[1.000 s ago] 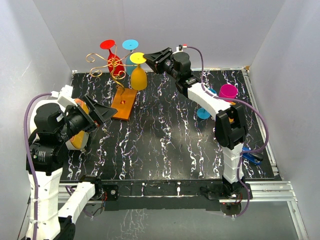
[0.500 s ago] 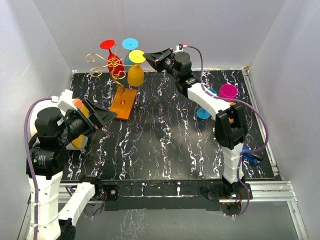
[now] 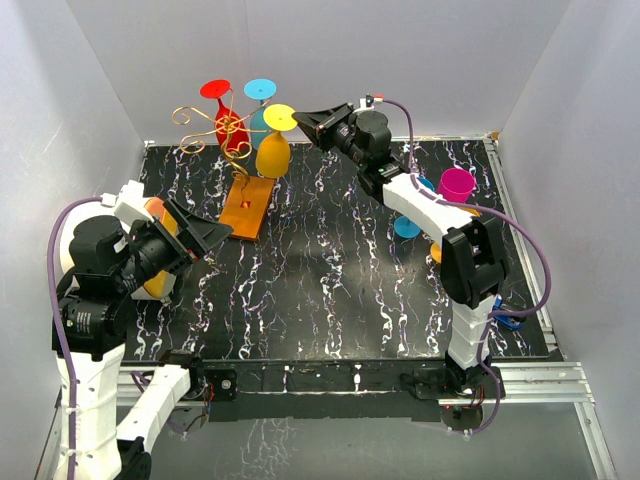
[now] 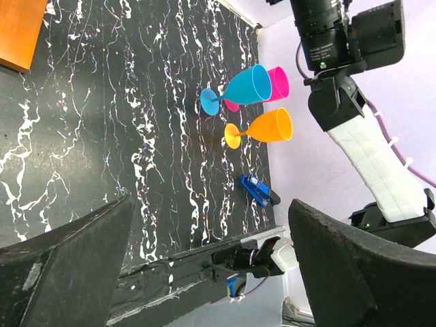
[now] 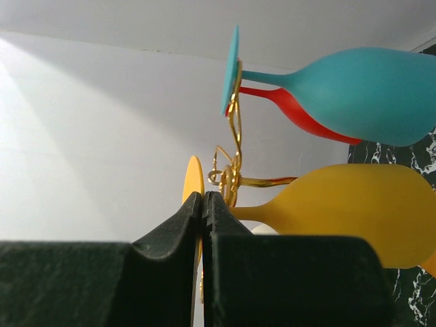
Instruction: Take the wine glass off the wine glass rack
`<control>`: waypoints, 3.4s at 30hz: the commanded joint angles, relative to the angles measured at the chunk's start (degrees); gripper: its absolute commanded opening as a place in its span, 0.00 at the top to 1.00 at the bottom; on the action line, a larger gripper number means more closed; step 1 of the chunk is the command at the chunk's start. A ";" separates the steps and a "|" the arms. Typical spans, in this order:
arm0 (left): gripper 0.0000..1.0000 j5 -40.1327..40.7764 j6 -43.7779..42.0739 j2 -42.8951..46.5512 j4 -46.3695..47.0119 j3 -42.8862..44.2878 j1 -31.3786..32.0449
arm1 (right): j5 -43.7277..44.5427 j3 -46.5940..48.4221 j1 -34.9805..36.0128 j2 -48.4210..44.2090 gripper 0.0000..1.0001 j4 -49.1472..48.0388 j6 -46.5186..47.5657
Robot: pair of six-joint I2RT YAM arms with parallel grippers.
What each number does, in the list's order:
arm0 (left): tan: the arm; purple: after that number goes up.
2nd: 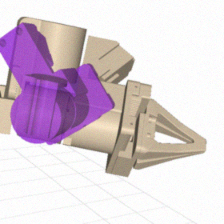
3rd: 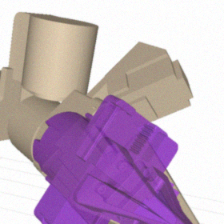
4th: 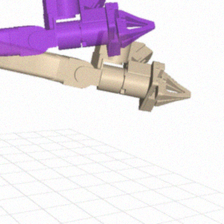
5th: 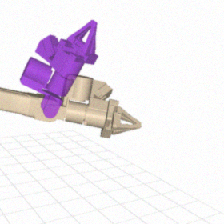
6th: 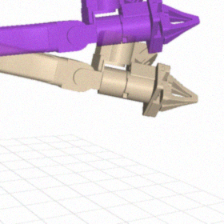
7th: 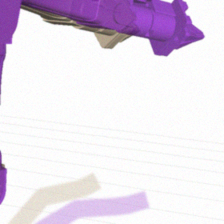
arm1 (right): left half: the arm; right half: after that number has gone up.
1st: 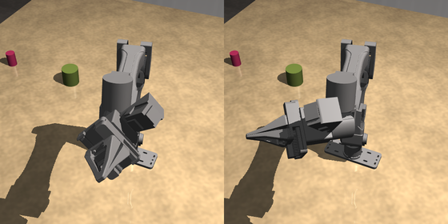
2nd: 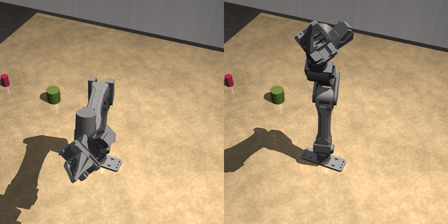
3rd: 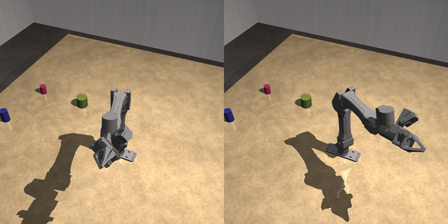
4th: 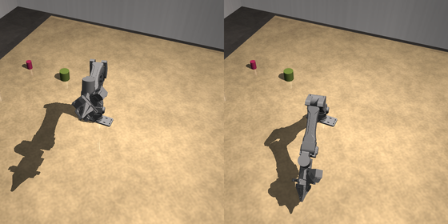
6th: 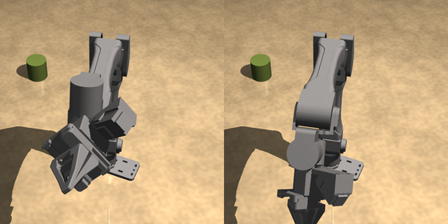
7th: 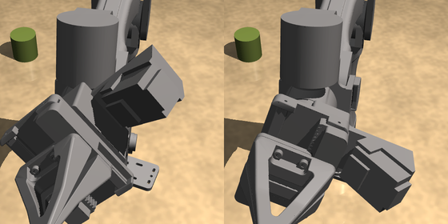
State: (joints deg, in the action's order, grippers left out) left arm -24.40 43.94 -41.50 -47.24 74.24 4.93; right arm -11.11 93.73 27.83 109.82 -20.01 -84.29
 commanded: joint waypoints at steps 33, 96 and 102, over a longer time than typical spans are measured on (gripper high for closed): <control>0.05 0.05 -0.87 -0.04 -0.72 0.62 -0.45 | 2.70 18.32 3.35 7.21 1.00 5.66 6.37; 0.04 -19.43 15.76 -0.71 26.76 -18.56 -0.40 | -28.64 -40.99 6.55 -33.75 1.00 -5.77 36.04; 0.07 -23.71 18.62 -2.01 32.30 -23.83 -0.28 | -26.63 -44.41 9.45 -34.37 1.00 -16.13 29.05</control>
State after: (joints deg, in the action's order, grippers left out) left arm -41.41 58.63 -43.64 -22.96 51.24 4.93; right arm -39.24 49.65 36.07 76.84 -23.64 -51.90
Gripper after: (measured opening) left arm 0.943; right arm 0.012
